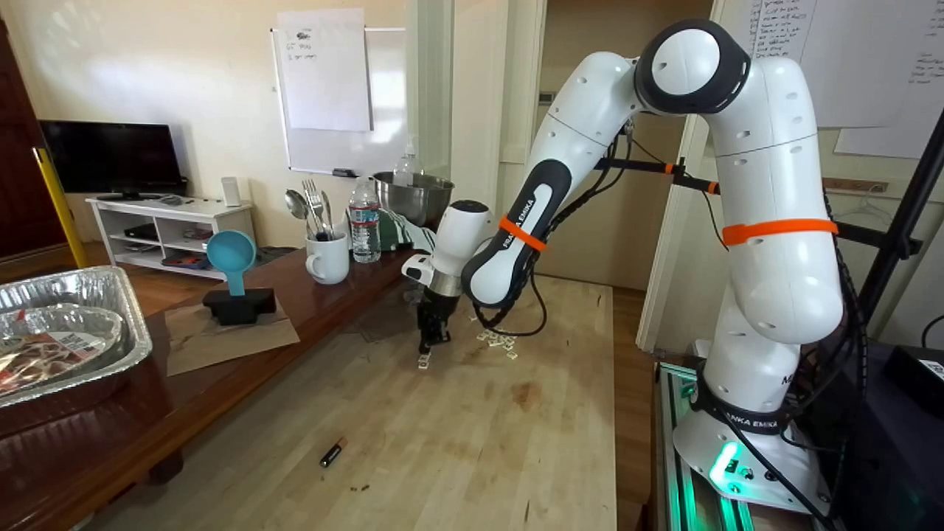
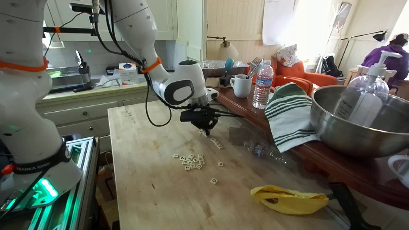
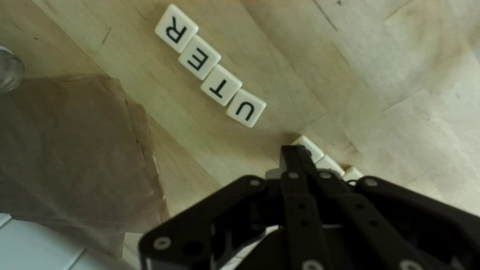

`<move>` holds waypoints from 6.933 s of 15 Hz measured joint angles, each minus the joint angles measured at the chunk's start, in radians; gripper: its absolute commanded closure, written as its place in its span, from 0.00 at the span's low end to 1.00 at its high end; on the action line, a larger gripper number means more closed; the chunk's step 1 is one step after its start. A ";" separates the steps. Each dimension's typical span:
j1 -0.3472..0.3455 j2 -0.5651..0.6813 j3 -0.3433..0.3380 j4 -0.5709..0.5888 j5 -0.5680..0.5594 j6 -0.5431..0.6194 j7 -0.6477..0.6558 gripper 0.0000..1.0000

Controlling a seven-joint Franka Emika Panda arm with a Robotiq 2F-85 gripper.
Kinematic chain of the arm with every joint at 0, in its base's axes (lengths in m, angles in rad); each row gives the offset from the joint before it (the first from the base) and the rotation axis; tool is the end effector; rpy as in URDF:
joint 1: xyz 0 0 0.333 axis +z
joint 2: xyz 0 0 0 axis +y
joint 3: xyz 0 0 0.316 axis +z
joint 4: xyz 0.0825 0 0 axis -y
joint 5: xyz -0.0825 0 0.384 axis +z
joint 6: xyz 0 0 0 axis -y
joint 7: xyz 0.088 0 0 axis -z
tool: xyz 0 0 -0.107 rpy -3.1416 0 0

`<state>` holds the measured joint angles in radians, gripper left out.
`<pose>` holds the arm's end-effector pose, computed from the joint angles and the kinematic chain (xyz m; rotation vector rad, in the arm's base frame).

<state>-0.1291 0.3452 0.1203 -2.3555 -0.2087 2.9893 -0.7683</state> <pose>0.5370 0.0110 0.2141 2.6551 1.3623 0.3953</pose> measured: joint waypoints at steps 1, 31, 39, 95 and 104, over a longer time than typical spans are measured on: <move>-0.005 0.000 0.008 -0.001 0.002 0.000 0.000 1.00; -0.188 -0.162 0.187 -0.144 0.124 0.030 -0.020 1.00; -0.201 -0.189 0.176 -0.158 0.181 0.028 0.028 1.00; -0.129 -0.072 -0.028 0.055 0.330 -0.144 0.311 1.00; -0.143 0.004 -0.014 0.111 0.360 -0.144 0.289 1.00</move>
<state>-0.2717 0.3491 0.1060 -2.2449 0.1514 2.8453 -0.4797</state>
